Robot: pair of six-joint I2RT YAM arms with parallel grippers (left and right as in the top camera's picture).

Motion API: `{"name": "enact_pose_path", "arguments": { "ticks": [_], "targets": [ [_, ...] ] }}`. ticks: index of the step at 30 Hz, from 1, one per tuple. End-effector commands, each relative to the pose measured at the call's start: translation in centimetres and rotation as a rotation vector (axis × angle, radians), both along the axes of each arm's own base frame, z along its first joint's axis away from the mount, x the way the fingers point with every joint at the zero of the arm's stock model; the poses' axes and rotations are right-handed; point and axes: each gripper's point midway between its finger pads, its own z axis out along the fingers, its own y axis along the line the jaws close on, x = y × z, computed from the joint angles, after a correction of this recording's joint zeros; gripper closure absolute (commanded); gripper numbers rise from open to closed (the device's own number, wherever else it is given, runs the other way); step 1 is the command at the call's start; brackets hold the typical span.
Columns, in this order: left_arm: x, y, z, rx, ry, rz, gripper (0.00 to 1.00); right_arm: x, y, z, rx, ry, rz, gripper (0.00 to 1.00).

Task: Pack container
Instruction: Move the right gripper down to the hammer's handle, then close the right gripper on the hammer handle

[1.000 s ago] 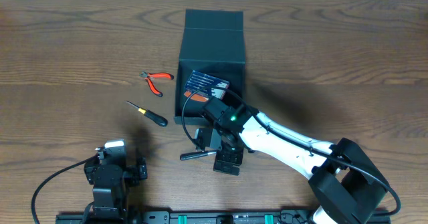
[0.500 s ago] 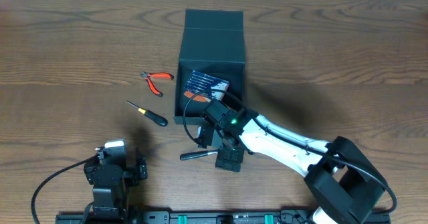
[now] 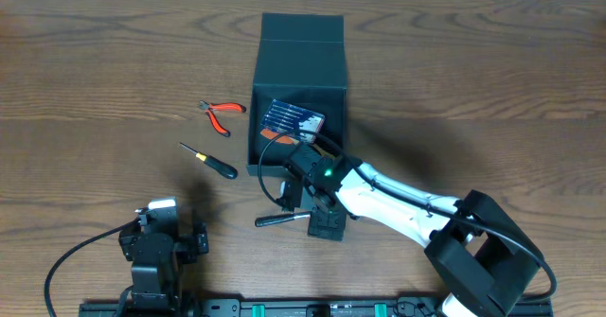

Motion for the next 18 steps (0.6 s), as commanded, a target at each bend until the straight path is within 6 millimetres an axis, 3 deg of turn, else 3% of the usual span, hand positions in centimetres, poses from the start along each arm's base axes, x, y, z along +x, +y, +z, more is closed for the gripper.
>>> {"name": "enact_pose_path", "arguments": {
  "ticks": [1, 12, 18],
  "targets": [
    [-0.1, 0.3, -0.5, 0.016, 0.012, 0.007, 0.01, -1.2, 0.7, -0.7, -0.016, 0.005, 0.077, 0.1],
    [-0.1, 0.3, -0.5, 0.016, 0.012, 0.007, 0.02, -2.4, 1.0, -2.0, -0.05, 0.033, 0.103, 0.2],
    [-0.1, 0.3, -0.5, 0.016, 0.012, 0.007, 0.01, -2.4, 1.0, -2.1, -0.052, 0.033, 0.103, 0.34]
  ]
}}
